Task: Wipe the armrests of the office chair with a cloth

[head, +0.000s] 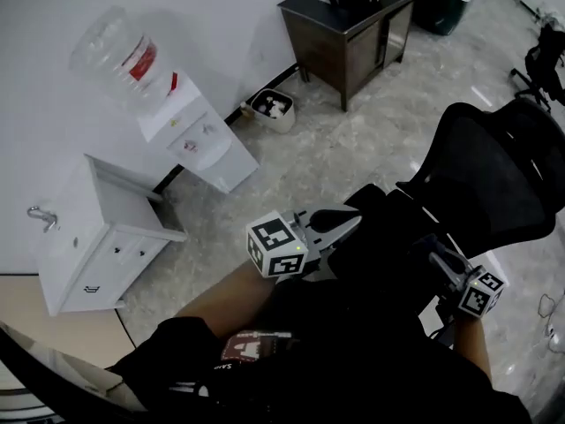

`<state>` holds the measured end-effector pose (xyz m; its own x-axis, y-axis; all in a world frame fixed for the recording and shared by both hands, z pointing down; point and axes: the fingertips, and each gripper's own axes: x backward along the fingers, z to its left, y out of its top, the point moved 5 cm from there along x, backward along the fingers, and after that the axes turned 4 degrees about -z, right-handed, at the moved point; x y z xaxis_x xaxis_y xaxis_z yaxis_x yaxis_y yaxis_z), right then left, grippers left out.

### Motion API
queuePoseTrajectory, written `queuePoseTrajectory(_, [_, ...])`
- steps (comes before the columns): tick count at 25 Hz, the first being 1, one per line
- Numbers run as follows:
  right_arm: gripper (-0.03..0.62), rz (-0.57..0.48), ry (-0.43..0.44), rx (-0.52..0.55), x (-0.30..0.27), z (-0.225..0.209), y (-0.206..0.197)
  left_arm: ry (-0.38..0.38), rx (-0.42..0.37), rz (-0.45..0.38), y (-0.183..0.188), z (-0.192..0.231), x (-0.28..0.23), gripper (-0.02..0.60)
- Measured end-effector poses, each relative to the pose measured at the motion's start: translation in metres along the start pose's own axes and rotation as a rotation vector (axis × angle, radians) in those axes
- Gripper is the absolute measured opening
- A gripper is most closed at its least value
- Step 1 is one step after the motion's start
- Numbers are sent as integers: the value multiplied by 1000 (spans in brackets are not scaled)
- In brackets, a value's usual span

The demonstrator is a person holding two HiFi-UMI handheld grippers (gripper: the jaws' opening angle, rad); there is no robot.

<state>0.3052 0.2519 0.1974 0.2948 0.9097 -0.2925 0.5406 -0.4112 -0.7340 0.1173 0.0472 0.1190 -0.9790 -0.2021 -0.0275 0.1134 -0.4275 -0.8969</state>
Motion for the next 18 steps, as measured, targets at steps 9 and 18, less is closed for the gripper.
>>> queuePoseTrajectory(9, [63,-456,-363,35,89,46,31,-389,-55,106,35,-34,-82,-5])
queuePoseTrajectory(18, [60,-560,-535,84,138,80,15,-515,-120,118,48,-61,-96,-5])
